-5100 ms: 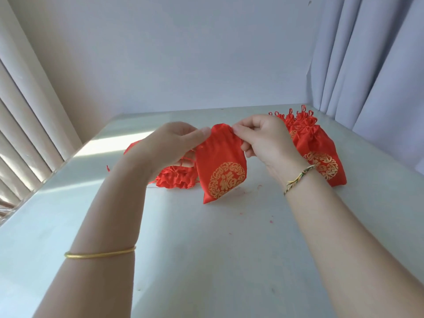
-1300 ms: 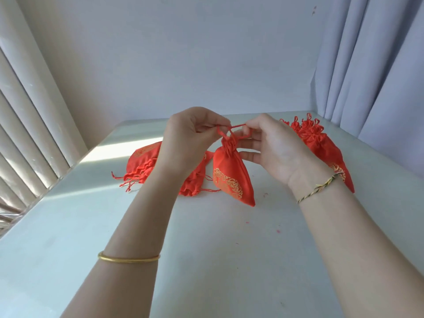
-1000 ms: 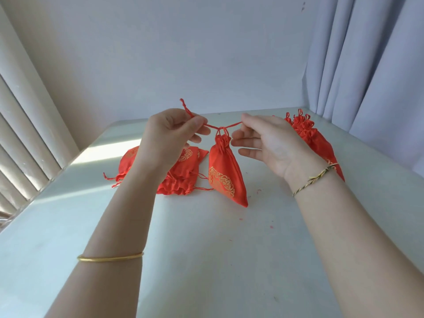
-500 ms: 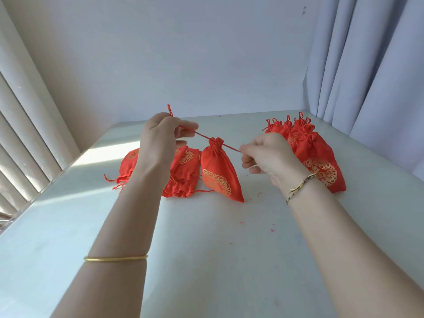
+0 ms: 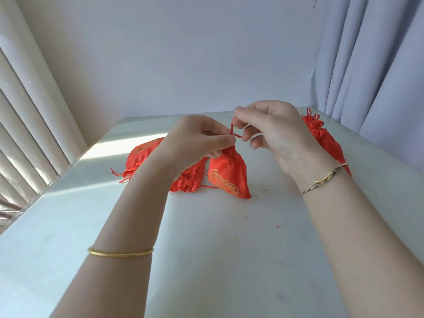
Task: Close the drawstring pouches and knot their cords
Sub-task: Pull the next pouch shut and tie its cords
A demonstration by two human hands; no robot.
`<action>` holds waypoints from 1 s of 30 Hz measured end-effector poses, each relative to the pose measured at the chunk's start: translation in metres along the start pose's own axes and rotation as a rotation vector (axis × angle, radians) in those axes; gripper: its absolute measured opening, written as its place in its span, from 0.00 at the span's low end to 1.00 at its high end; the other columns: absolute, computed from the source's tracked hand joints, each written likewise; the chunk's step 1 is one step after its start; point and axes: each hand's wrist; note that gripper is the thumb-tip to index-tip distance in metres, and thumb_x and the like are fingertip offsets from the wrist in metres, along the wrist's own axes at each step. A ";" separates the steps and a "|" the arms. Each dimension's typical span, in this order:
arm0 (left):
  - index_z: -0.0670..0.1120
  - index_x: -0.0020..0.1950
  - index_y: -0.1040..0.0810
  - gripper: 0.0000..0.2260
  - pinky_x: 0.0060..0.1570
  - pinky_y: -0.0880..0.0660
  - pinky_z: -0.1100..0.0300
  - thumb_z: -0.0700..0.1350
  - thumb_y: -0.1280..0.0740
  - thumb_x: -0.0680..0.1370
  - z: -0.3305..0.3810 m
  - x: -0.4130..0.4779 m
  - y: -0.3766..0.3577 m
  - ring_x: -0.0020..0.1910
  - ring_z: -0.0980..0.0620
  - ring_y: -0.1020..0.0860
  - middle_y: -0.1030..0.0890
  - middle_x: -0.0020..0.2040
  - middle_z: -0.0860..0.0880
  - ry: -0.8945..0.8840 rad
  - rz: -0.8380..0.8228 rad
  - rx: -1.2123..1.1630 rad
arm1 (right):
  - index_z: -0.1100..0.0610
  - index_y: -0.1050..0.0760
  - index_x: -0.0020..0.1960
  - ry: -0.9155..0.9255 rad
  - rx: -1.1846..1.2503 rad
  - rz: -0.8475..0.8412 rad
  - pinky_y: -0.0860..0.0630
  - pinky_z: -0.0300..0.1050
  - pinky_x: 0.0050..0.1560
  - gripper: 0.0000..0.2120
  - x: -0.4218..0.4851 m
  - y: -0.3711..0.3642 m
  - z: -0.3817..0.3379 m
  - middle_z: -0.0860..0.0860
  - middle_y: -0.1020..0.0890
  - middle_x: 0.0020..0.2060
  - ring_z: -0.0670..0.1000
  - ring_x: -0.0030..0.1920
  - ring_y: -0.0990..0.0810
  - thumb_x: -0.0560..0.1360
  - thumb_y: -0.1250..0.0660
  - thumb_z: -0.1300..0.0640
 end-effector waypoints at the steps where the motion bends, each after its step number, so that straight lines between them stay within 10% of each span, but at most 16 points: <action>1: 0.45 0.40 0.20 0.03 0.35 0.24 0.68 0.41 0.30 0.74 0.001 0.000 -0.001 0.30 0.57 0.24 0.22 0.29 0.53 -0.015 0.010 0.028 | 0.55 0.23 0.32 0.007 -0.001 -0.008 0.33 0.37 0.27 0.12 0.000 -0.002 0.000 0.50 0.20 0.34 0.45 0.27 0.27 0.74 0.34 0.58; 9: 0.42 0.41 0.22 0.06 0.36 0.24 0.64 0.39 0.36 0.78 -0.004 0.005 -0.001 0.29 0.56 0.25 0.22 0.32 0.50 0.003 0.054 -0.156 | 0.62 0.28 0.49 -0.257 0.290 -0.127 0.32 0.39 0.24 0.13 0.003 -0.001 0.004 0.59 0.19 0.39 0.53 0.27 0.22 0.78 0.49 0.58; 19: 0.41 0.42 0.23 0.04 0.31 0.23 0.65 0.38 0.34 0.77 -0.005 0.005 -0.003 0.25 0.58 0.24 0.22 0.29 0.48 0.083 0.160 -0.237 | 0.53 0.26 0.35 0.202 -0.217 -0.044 0.28 0.36 0.35 0.12 0.004 -0.011 0.022 0.47 0.24 0.31 0.43 0.31 0.27 0.66 0.26 0.66; 25: 0.38 0.44 0.21 0.05 0.33 0.24 0.64 0.38 0.35 0.77 -0.005 0.006 -0.001 0.27 0.56 0.23 0.22 0.28 0.47 0.090 0.184 -0.228 | 0.58 0.21 0.39 0.351 -0.426 0.030 0.34 0.28 0.33 0.05 0.003 -0.015 0.023 0.41 0.30 0.28 0.37 0.28 0.29 0.66 0.27 0.64; 30: 0.39 0.56 0.25 0.11 0.42 0.21 0.58 0.33 0.35 0.75 0.000 0.006 0.003 0.33 0.52 0.21 0.21 0.34 0.45 0.068 0.209 -0.242 | 0.57 0.18 0.41 0.446 -0.628 0.087 0.29 0.41 0.39 0.02 0.004 -0.021 0.028 0.51 0.23 0.36 0.47 0.35 0.26 0.68 0.29 0.60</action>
Point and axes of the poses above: each hand's wrist, its own x-axis towards the middle knuckle, its own y-axis out of the back of the hand, z = x × y
